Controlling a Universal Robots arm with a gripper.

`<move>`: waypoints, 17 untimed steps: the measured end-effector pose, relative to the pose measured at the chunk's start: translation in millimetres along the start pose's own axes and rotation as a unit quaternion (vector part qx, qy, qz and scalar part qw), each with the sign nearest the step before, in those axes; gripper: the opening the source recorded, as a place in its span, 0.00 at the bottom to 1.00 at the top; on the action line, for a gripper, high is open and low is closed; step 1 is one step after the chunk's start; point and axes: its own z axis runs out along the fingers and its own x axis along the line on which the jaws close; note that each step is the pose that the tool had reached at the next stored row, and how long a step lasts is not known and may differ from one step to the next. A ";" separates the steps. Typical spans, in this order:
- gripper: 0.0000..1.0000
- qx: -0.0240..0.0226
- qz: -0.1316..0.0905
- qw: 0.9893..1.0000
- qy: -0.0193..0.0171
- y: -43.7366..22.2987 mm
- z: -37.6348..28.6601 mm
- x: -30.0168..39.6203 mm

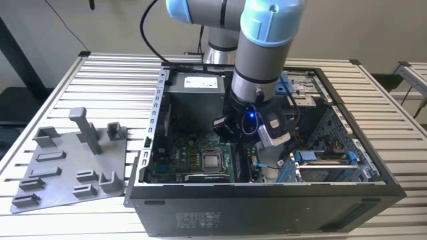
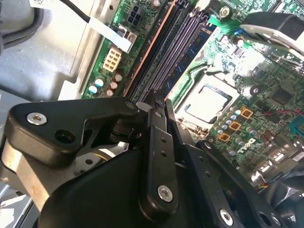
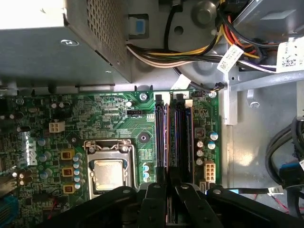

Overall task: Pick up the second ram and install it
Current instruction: 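Insert the second ram into the second slot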

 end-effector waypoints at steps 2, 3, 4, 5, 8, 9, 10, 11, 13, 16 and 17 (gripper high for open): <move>0.14 0.000 0.000 1.000 0.000 0.0 0.6 0.0; 0.14 0.000 0.000 1.000 0.000 0.0 0.7 0.0; 0.14 0.000 0.000 1.000 0.000 -0.1 0.8 0.0; 0.14 0.000 0.000 1.000 0.000 -0.2 1.1 0.0; 0.14 0.000 0.000 1.000 0.000 -0.4 1.8 0.0; 0.14 0.000 0.000 1.000 0.000 -0.6 2.1 -0.1; 0.14 0.000 0.000 1.000 0.000 -0.8 2.3 -0.1; 0.14 0.000 0.000 1.000 0.000 -1.0 2.3 -0.1; 0.14 0.000 0.000 1.000 0.000 -1.5 2.4 -0.1; 0.14 0.000 0.000 1.000 0.000 -1.7 2.5 -0.3; 0.14 0.000 0.000 1.000 0.000 -1.7 2.6 -0.6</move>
